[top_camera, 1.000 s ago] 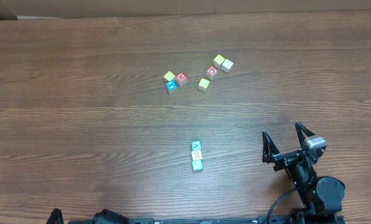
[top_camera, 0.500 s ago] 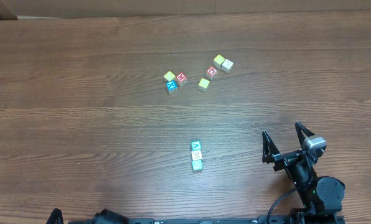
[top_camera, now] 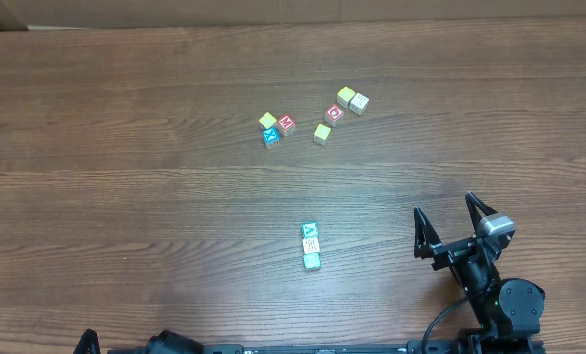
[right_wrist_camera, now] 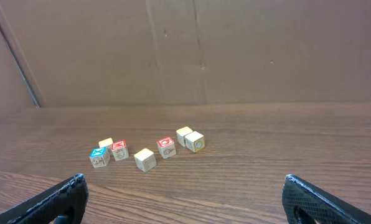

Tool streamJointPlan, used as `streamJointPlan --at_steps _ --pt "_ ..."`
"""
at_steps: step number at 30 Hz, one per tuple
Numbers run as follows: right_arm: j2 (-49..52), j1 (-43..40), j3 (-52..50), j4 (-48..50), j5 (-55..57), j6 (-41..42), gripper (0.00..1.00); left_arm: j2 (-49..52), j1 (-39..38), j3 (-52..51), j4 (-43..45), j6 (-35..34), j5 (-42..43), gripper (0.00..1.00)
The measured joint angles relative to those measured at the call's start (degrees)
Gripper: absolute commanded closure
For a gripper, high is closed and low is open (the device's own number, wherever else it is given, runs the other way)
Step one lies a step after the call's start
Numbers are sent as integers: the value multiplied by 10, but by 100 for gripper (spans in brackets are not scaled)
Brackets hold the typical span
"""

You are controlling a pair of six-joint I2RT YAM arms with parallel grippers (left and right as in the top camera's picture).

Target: Flip 3 blocks

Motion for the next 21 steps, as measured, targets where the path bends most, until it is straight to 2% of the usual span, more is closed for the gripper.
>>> streamJointPlan --at_steps 9,14,21 --pt "0 0 0 0 0 0 0 0 0 -1 15 -5 0 0" --pt "0 0 0 0 0 0 0 0 20 -30 143 -27 -20 0" --pt "0 0 0 0 0 0 0 0 101 -167 323 -97 -35 0"
